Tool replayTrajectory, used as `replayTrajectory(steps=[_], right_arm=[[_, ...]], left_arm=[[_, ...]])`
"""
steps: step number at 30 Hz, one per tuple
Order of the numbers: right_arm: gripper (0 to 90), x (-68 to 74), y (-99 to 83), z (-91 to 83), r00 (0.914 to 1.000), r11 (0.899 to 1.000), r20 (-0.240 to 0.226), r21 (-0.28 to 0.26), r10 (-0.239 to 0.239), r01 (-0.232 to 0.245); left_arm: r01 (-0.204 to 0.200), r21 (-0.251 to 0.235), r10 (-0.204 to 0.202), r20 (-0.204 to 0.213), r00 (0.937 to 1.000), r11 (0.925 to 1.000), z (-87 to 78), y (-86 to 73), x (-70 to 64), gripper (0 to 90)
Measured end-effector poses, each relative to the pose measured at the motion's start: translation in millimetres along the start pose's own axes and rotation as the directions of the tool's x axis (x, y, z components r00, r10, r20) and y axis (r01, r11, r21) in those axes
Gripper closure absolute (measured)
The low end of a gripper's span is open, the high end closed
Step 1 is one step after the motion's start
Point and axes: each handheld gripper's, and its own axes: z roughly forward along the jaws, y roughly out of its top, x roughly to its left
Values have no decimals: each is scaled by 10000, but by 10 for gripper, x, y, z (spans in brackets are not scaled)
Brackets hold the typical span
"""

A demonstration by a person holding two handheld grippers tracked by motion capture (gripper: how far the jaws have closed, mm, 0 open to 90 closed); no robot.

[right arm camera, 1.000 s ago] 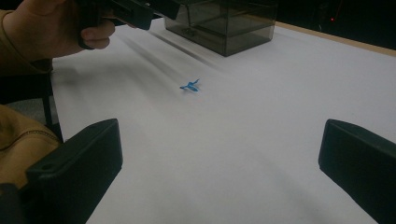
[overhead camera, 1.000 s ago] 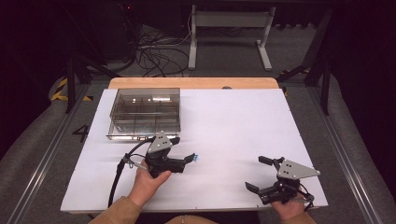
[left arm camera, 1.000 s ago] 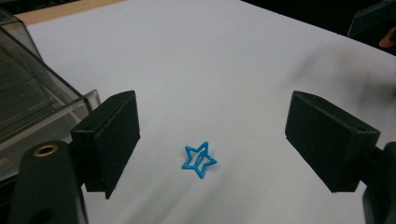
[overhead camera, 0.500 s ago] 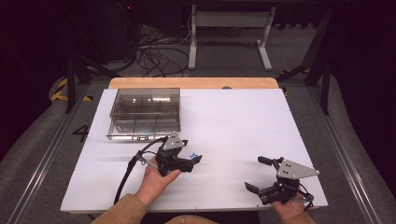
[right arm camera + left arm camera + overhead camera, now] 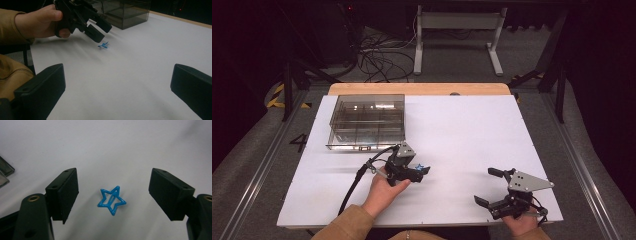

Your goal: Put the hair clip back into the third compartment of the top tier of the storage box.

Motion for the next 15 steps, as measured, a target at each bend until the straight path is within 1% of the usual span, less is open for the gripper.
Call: replayTrajectory(steps=[2, 3, 9, 11, 12, 13, 15], right_arm=[[4, 1, 0, 1, 10000, 10000, -3, 3, -8, 8], [4, 1, 0, 1, 10000, 10000, -3, 3, -8, 8], [3, 0, -1, 5, 10000, 10000, -13, 9, -41, 41], [3, 0, -2, 5, 10000, 10000, -19, 15, -46, 46], [4, 1, -2, 5, 10000, 10000, -26, 24, -27, 27], [4, 1, -2, 5, 10000, 10000, -26, 24, -27, 27], [3, 1, -2, 4, 10000, 10000, -29, 22, -24, 24]], left_arm=[[-79, 112, 81, -148, 9999, 9999, 26, -2, 17, 268], [67, 183, -65, -107, 9999, 9998, 42, -5, 12, 268], [72, 474, -54, -367, 9993, 9989, 102, -14, 35, 302], [101, 555, -81, -362, 9993, 9984, 113, -17, 36, 324], [27, 561, -4, -409, 9992, 9984, 118, -18, 41, 353], [51, 600, -30, -362, 9993, 9982, 124, -21, 36, 353], [-63, 708, 87, -343, 9994, 9975, 129, -24, 35, 381]])
